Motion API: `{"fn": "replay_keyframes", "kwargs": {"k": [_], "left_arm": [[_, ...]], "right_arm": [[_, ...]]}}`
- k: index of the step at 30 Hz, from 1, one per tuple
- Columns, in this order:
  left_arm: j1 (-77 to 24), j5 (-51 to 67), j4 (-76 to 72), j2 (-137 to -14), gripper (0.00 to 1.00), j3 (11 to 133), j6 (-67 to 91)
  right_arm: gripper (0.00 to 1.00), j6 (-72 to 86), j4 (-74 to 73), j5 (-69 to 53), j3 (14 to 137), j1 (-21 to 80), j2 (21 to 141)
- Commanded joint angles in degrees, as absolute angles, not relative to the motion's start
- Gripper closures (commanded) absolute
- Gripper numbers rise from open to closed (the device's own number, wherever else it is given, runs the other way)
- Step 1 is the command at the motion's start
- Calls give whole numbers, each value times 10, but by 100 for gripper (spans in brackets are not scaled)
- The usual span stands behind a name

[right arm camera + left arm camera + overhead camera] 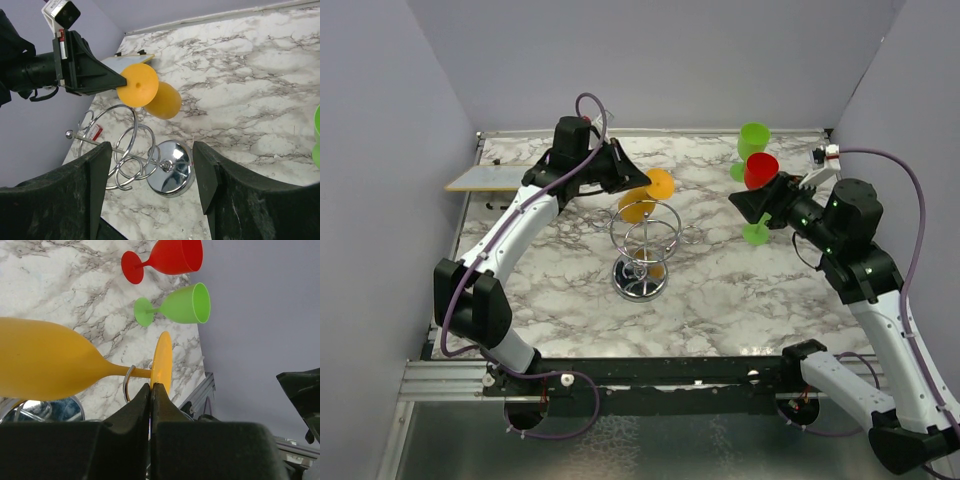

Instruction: Take the wine glass off the wine glass rack

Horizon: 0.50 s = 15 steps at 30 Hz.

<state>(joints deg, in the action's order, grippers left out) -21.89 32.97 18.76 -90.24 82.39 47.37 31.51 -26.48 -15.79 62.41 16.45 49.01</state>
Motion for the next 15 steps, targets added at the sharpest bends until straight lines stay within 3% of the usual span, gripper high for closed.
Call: {"fn": "replay_keyframes", "kwargs": {"k": [1,15], "left_arm": [[-223,362,154,-897,100,828,505],[-220,388,74,-914,100,828,577]], "right_arm": [[33,303,-272,-137,633,166,474],[33,296,-280,-130,639,166,466]]}}
